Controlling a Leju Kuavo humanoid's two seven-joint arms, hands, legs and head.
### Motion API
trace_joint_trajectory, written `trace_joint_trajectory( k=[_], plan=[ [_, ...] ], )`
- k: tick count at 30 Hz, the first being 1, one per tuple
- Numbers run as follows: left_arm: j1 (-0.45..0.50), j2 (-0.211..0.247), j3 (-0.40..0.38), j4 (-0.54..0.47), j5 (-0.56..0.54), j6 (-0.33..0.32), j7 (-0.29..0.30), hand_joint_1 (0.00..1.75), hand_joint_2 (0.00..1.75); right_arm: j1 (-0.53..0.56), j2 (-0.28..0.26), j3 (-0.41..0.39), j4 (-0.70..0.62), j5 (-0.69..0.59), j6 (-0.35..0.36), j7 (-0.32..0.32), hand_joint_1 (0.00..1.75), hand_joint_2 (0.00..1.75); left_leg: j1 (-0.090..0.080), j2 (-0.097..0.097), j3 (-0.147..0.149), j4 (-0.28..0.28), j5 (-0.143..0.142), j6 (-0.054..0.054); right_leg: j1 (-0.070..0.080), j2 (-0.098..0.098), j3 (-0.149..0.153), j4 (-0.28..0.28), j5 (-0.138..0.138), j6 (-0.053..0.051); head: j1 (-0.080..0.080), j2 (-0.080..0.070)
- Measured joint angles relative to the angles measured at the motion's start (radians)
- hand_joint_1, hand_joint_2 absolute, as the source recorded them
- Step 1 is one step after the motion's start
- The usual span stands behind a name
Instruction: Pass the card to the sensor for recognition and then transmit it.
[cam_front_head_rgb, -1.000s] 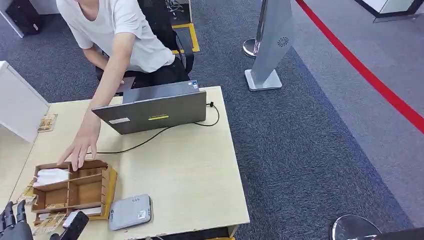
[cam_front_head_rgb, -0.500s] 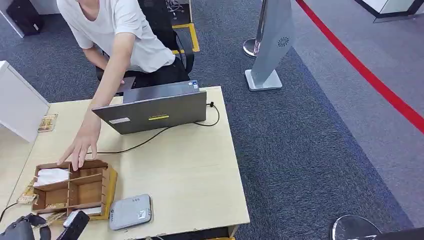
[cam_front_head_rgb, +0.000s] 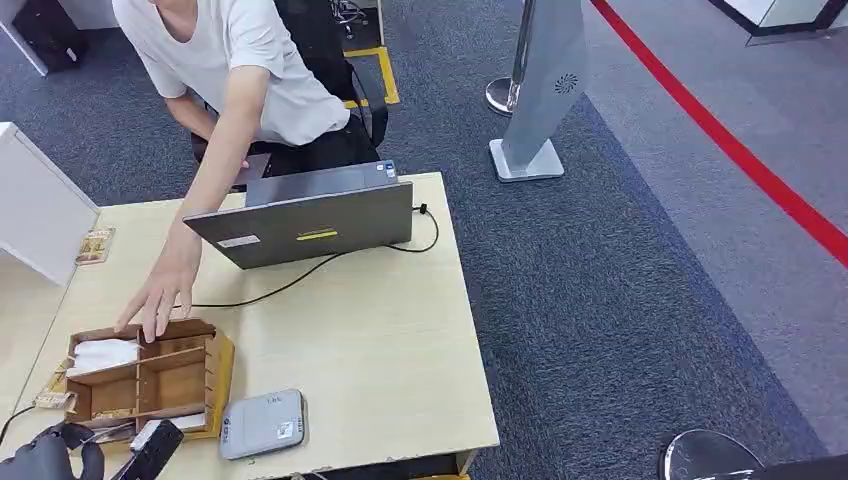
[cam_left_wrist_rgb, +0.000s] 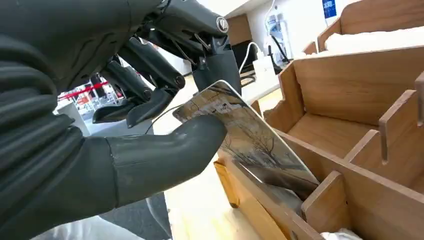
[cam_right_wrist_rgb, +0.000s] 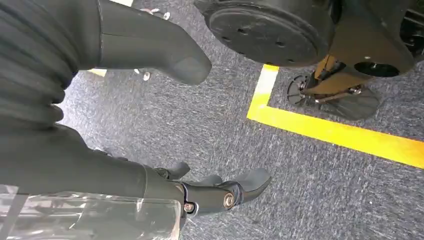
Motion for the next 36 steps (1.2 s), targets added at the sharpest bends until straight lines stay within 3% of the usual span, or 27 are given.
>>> trace_joint_trajectory(
  k=[3, 10, 15, 19, 21, 24, 27, 31, 34, 36],
  plan=[
    [0.012, 0.002, -0.023, -0.036, 0.002, -0.03, -0.008, 1.75, 1.75, 0.0, 0.0, 0.0, 0.0, -0.017, -0.008, 0.01, 0.0, 1.75, 0.0, 0.0, 0.0, 0.0, 0.0, 0.0, 0.0, 0.0, 0.0, 0.0, 0.0, 0.0, 0.0, 0.0],
    [0.058, 0.033, -0.157, -0.214, -0.016, -0.22, 0.071, 1.75, 1.75, 0.006, 0.0, 0.0, -0.013, -0.102, -0.039, 0.066, 0.0, 1.75, 0.0, 0.0, 0.0, 0.0, 0.0, 0.0, 0.0, 0.0, -0.001, 0.0, 0.0, 0.0, 0.0, 0.0],
    [0.088, 0.16, -0.353, -0.392, 0.082, -0.379, 0.206, 1.75, 1.75, 0.023, 0.0, 0.002, -0.04, -0.18, -0.069, 0.121, 0.0, 1.75, 0.0, 0.0, -0.001, 0.0, 0.0, 0.0, 0.0, 0.0, -0.001, 0.0, 0.0, 0.0, 0.0, 0.0],
    [0.107, 0.326, -0.472, -0.522, 0.258, -0.454, 0.307, 1.75, 1.75, 0.076, 0.0, 0.052, -0.096, -0.283, -0.135, 0.185, 0.0, 1.75, 0.001, 0.0, -0.001, 0.0, 0.0, 0.0, 0.0, 0.0, -0.001, 0.0, -0.001, -0.001, 0.0, 0.0],
    [0.099, 0.42, -0.513, -0.577, 0.333, -0.445, 0.35, 1.75, 1.75, 0.109, 0.0, 0.096, -0.133, -0.31, -0.148, 0.211, 0.0, 1.75, 0.001, 0.0, -0.001, 0.0, 0.0, 0.0, 0.0, 0.0, -0.002, 0.0, -0.001, -0.001, 0.0, 0.0],
    [0.018, 0.488, -0.529, -0.59, 0.37, -0.411, 0.361, 1.75, 1.75, 0.119, 0.0, 0.127, -0.156, -0.284, -0.137, 0.202, 0.0, 1.75, 0.002, 0.0, -0.001, 0.0, 0.0, -0.001, 0.0, 0.0, -0.002, 0.0, -0.001, -0.001, 0.0, 0.0],
    [-0.079, 0.5, -0.529, -0.569, 0.334, -0.371, 0.354, 1.75, 1.75, 0.104, 0.0, 0.126, -0.149, -0.189, -0.092, 0.143, 0.0, 1.75, 0.001, 0.0, 0.0, 0.0, 0.001, -0.002, 0.0, 0.0, -0.003, 0.0, 0.0, -0.001, 0.0, 0.0],
    [-0.285, 0.475, -0.506, -0.437, 0.16, -0.215, 0.341, 1.75, 1.75, 0.004, 0.0, 0.038, -0.054, 0.061, -0.019, -0.024, 0.0, 1.75, 0.0, 0.001, -0.001, 0.0, 0.005, -0.001, 0.0, 0.0, -0.002, 0.0, 0.006, 0.001, 0.0, 0.0],
    [-0.369, 0.459, -0.464, -0.349, 0.049, -0.152, 0.33, 1.75, 1.75, -0.013, 0.0, 0.018, -0.019, 0.137, 0.0, -0.054, 0.0, 1.75, 0.0, -0.001, -0.003, 0.0, 0.007, 0.001, 0.0, -0.001, -0.002, 0.0, 0.007, 0.001, 0.003, 0.0],
    [-0.431, 0.448, -0.402, -0.269, 0.002, -0.121, 0.293, 1.75, 1.75, -0.021, 0.0, 0.012, 0.009, 0.166, 0.006, -0.071, 0.0, 1.75, 0.0, -0.001, -0.003, 0.0, 0.007, 0.001, 0.0, -0.001, -0.002, 0.0, 0.007, 0.001, 0.003, 0.0]
  ],
)
